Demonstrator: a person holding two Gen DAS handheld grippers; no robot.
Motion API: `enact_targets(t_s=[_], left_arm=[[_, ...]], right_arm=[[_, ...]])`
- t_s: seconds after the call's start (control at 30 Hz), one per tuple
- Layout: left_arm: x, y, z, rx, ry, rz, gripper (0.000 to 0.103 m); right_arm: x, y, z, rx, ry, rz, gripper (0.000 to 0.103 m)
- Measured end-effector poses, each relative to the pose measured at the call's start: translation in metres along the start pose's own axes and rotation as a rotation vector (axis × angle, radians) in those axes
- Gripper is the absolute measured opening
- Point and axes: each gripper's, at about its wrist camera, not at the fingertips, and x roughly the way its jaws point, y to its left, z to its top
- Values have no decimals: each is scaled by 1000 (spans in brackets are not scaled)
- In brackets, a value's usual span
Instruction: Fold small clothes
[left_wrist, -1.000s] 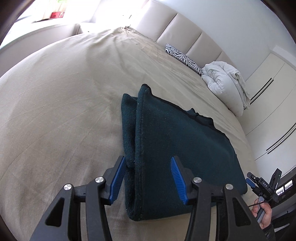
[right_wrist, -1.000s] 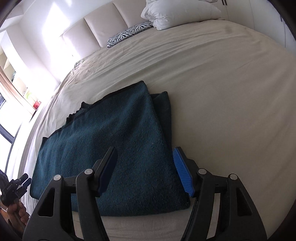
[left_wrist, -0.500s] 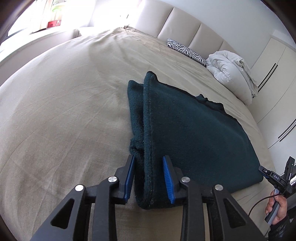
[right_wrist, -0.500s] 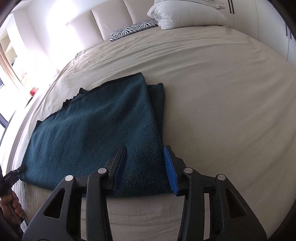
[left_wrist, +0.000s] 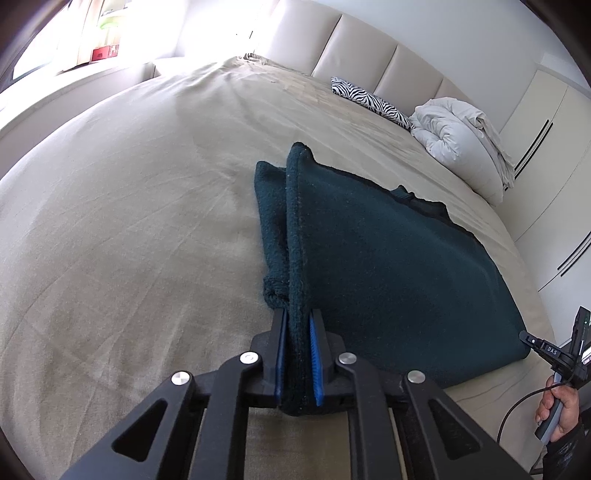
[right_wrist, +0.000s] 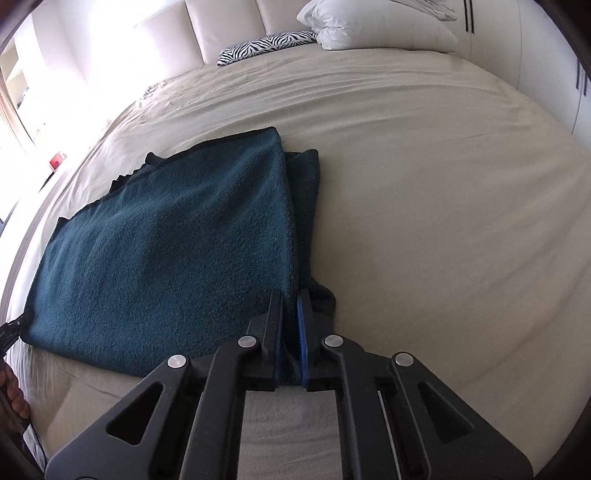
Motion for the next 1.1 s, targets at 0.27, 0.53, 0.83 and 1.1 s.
enact_targets(t_s=[0.27,0.53,0.83,1.1], left_arm=[[1,3,0,11,9,-3,10],[1,12,-8,6,18,-14,10],[-1,19,-4,-39,33,-41,16],[-48,-22,10,118,-96,30,21]], right_arm=[[-6,-13,-7,74,-3,19,4],[7,-19,-16,108,5,32,4],[10,-23,-19,140,23,61,6],[-29,-3,-10,167,-32,60,17]])
